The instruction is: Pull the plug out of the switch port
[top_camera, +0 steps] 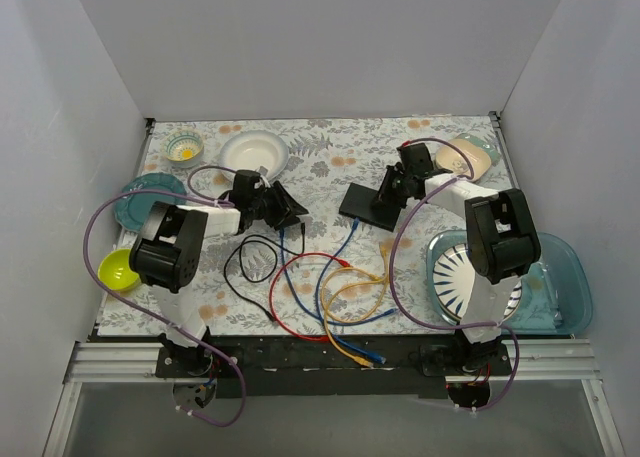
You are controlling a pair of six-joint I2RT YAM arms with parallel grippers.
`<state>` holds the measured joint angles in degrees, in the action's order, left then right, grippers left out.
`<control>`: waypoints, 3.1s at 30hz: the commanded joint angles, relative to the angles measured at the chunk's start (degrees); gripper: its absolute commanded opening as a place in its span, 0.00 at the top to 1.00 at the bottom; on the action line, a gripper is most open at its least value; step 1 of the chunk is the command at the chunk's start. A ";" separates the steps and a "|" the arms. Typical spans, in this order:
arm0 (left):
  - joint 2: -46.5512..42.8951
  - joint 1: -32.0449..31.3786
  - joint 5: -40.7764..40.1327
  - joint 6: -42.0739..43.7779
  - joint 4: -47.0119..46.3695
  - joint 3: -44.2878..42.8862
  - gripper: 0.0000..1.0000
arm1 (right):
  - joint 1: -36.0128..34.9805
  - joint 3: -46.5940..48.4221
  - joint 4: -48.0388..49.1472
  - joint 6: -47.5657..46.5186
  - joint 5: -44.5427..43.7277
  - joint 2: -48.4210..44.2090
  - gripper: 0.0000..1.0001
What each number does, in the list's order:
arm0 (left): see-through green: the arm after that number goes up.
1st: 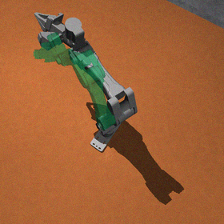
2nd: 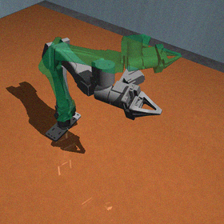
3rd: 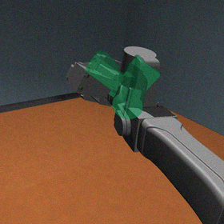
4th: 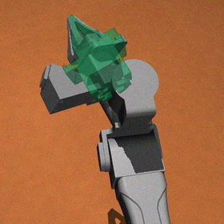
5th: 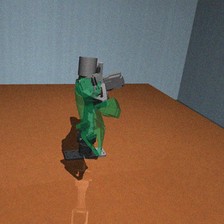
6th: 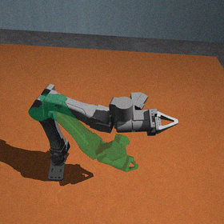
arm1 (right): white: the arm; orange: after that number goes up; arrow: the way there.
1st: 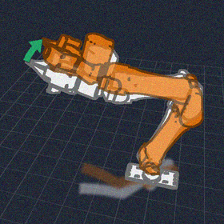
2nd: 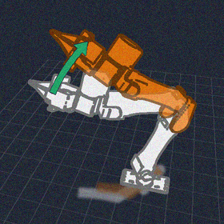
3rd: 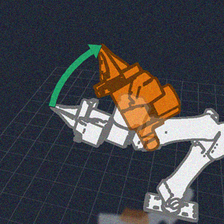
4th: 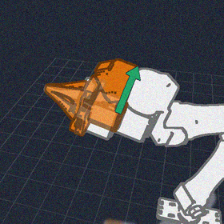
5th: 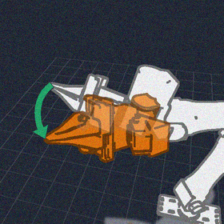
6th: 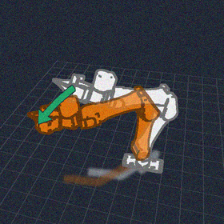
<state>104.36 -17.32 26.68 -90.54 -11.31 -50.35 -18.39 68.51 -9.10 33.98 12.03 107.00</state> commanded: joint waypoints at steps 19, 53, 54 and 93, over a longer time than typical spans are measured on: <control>11.50 -11.59 4.73 1.41 -0.48 -13.02 0.28 | 0.38 -3.56 -2.06 -0.84 0.89 1.98 0.86; 14.38 -15.90 3.57 -2.44 -7.41 -12.32 0.59 | 0.38 -4.26 -1.18 -1.02 1.33 2.07 0.86; 14.73 -15.81 2.60 -2.71 -7.15 -12.93 0.61 | 0.38 -4.35 -1.18 -1.02 1.33 2.07 0.86; 21.77 -15.73 -0.40 0.63 -0.64 -18.47 0.70 | 0.38 -4.35 -0.74 -0.84 1.68 2.78 0.87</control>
<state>123.94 -33.17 29.34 -93.60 -17.12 -69.78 -17.47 65.84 -3.88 34.35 14.37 107.72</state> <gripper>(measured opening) 0.295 0.137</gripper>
